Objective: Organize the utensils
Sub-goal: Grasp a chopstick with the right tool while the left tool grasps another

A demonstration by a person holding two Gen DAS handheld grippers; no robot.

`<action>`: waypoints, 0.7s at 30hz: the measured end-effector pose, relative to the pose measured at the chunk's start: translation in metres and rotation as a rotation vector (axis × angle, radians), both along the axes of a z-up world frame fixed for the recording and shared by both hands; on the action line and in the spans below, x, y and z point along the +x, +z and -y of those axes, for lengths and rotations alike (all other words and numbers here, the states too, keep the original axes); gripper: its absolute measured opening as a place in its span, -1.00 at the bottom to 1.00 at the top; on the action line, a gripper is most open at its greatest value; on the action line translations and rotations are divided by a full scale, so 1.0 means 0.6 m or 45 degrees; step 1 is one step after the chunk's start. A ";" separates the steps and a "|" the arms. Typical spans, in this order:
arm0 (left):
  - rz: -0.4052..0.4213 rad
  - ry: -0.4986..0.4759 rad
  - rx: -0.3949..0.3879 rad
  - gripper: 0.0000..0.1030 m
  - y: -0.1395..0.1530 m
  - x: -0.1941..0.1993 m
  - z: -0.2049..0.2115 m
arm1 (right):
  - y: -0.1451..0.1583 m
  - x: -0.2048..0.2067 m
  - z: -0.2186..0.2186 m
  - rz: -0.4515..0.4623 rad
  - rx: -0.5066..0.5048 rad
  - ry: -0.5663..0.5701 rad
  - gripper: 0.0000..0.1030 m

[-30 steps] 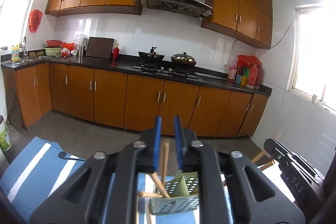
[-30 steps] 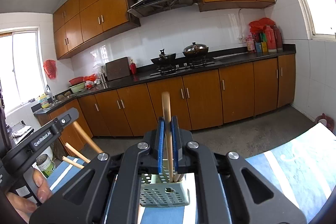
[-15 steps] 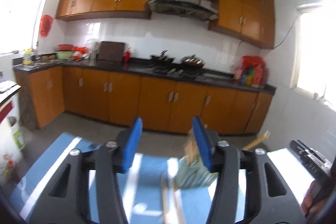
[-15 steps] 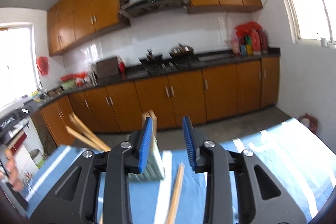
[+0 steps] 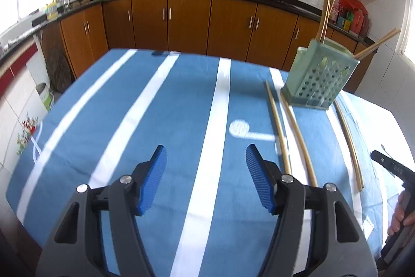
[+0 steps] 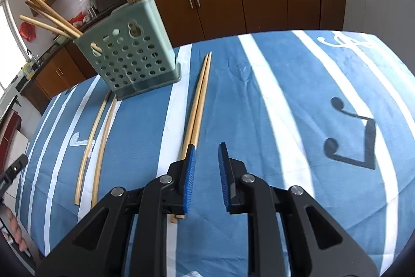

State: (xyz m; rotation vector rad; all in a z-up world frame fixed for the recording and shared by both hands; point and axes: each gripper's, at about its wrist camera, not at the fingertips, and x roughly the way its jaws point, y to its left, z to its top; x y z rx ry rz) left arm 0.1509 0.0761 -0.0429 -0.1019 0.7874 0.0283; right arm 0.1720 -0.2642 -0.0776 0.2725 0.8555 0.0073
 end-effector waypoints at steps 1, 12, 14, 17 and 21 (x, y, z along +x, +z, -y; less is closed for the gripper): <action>-0.008 0.004 -0.004 0.22 -0.005 -0.005 0.000 | 0.001 0.000 -0.010 -0.003 -0.004 0.004 -0.63; -0.047 -0.028 -0.030 0.22 -0.010 0.005 0.016 | -0.033 0.016 -0.027 -0.052 -0.081 0.004 -0.70; -0.056 -0.037 -0.032 0.22 -0.013 0.008 0.020 | -0.035 0.016 -0.022 -0.058 -0.084 -0.010 -0.70; -0.066 -0.050 -0.031 0.22 -0.016 0.012 0.029 | -0.035 0.012 -0.023 -0.056 -0.088 -0.001 -0.71; -0.073 -0.075 -0.034 0.22 -0.019 0.016 0.041 | -0.035 0.013 -0.032 -0.043 -0.129 0.025 -0.71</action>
